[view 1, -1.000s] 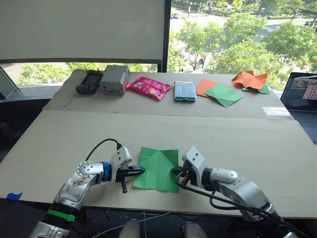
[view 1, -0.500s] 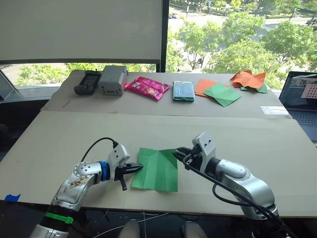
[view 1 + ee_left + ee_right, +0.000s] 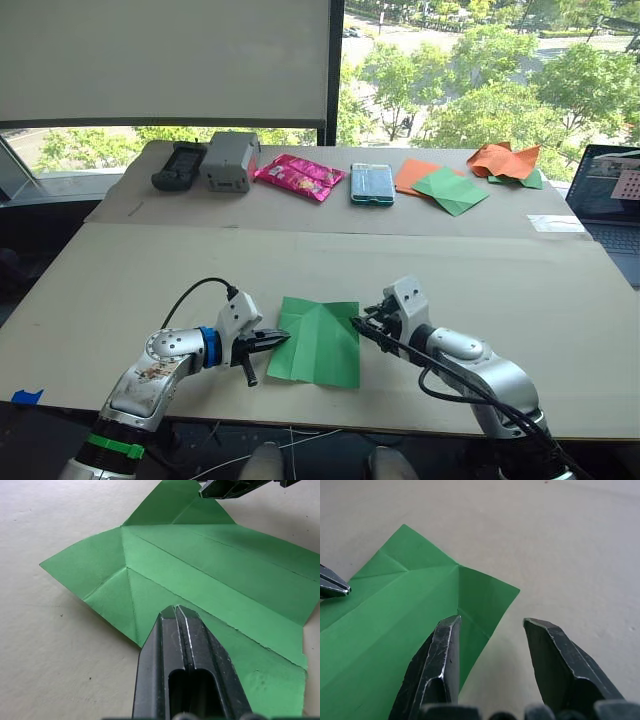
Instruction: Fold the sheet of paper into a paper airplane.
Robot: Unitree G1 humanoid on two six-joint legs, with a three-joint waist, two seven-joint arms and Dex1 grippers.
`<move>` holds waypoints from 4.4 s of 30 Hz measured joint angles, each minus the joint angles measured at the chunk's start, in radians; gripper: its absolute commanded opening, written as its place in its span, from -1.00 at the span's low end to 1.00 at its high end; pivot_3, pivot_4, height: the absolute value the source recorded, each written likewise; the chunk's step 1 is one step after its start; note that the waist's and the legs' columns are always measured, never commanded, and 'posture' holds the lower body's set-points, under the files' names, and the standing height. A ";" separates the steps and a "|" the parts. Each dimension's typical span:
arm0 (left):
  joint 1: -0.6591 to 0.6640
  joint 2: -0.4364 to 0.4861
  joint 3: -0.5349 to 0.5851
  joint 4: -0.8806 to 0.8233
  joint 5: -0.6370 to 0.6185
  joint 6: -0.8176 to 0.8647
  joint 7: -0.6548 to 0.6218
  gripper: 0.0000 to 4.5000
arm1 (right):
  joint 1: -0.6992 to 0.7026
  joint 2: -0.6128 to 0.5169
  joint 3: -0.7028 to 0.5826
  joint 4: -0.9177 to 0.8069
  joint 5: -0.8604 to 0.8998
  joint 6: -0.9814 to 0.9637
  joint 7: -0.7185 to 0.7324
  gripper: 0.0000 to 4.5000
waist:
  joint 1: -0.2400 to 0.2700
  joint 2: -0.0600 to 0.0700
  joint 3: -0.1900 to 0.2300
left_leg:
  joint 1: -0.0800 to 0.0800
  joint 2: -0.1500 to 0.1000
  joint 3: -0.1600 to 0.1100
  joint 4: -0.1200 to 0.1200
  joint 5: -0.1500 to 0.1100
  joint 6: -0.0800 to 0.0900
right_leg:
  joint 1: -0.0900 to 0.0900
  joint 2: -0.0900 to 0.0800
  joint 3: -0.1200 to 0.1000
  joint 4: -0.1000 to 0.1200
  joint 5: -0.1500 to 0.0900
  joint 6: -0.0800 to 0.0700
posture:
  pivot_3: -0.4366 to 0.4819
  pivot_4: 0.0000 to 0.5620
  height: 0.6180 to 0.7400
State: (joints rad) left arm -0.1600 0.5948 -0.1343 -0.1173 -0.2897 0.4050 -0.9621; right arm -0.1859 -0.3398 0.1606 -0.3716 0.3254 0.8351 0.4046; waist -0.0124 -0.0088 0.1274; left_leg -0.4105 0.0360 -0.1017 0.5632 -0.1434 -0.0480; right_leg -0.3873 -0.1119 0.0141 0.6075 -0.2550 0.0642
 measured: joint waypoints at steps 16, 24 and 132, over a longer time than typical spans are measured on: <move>-0.037 -0.004 -0.043 0.031 0.015 -0.010 -0.009 -1.00 | 0.006 -0.077 0.145 -0.048 -0.150 -0.187 0.051 -0.98 | -0.001 0.000 0.000 | 0.000 0.000 0.000 0.000 0.000 0.000 | 0.000 0.000 0.000 0.000 0.000 0.000 | -0.05 -0.47 0.68; -0.037 -0.003 -0.046 0.064 0.022 -0.024 -0.024 -1.00 | -0.043 -0.205 0.342 -0.068 -0.423 -0.342 0.095 -0.98 | 0.000 -0.001 0.000 | 0.000 0.000 0.000 0.000 0.000 0.000 | 0.000 0.000 0.000 -0.001 0.000 0.000 | -0.05 -0.47 0.68; -0.368 -0.178 -0.181 0.499 0.232 -0.256 -0.099 -1.00 | -0.002 -0.093 0.281 -0.044 -0.353 -0.021 0.100 -0.99 | 0.005 -0.005 -0.018 | 0.011 0.000 0.000 0.002 0.000 -0.001 | 0.014 -0.001 -0.001 0.001 -0.006 0.002 | -0.05 -0.47 0.68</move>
State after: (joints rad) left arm -0.5284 0.4168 -0.3156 0.3822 -0.0578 0.1489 -1.0610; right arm -0.1876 -0.4328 0.4416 -0.4157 -0.0276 0.8137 0.5049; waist -0.0071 -0.0135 0.1095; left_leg -0.3997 0.0358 -0.1018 0.5655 -0.1438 -0.0486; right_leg -0.3732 -0.1125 0.0130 0.6089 -0.2612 0.0666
